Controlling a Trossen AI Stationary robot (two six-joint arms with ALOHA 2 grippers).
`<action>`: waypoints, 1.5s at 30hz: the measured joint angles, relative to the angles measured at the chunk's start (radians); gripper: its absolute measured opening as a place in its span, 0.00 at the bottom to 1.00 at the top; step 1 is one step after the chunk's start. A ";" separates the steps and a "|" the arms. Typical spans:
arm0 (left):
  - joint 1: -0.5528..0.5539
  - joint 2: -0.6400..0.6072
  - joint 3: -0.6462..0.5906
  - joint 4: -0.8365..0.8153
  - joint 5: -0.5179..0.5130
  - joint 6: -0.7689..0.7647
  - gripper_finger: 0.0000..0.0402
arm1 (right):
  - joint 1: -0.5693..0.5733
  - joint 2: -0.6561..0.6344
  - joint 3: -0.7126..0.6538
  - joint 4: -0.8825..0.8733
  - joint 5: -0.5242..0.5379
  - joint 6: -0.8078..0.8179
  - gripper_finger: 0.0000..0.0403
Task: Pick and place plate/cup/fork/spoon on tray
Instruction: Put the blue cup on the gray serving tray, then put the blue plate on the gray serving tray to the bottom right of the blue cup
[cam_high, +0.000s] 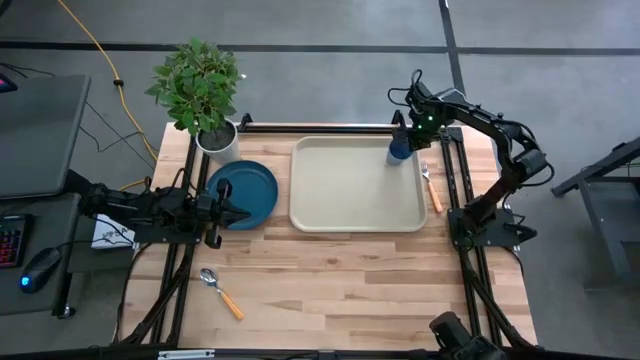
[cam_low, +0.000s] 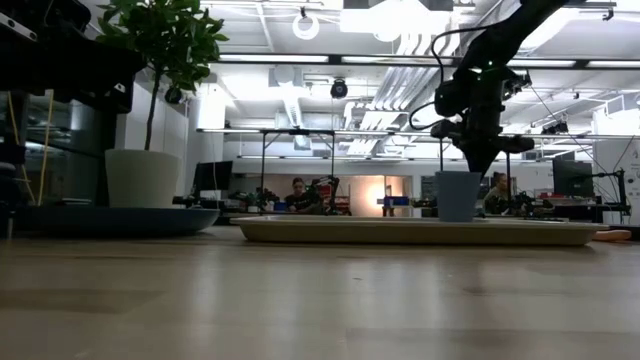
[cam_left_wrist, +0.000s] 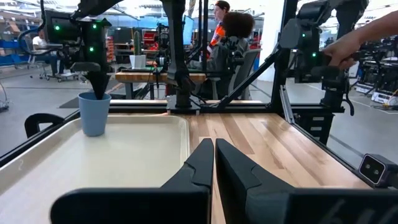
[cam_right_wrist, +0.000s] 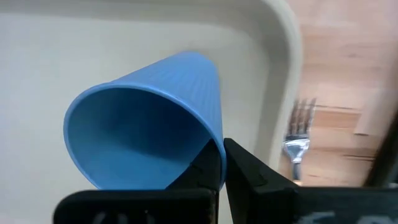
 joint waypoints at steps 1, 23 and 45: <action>0.000 0.000 0.000 0.000 0.000 0.000 0.00 | 0.000 0.002 0.000 0.006 -0.004 0.004 0.00; 0.000 0.000 0.000 0.000 0.000 0.000 0.00 | 0.001 -0.006 0.000 0.054 0.073 -0.035 0.29; 0.000 0.000 0.000 0.000 0.000 0.000 0.00 | 0.224 -0.672 -0.053 0.122 0.103 -0.121 0.38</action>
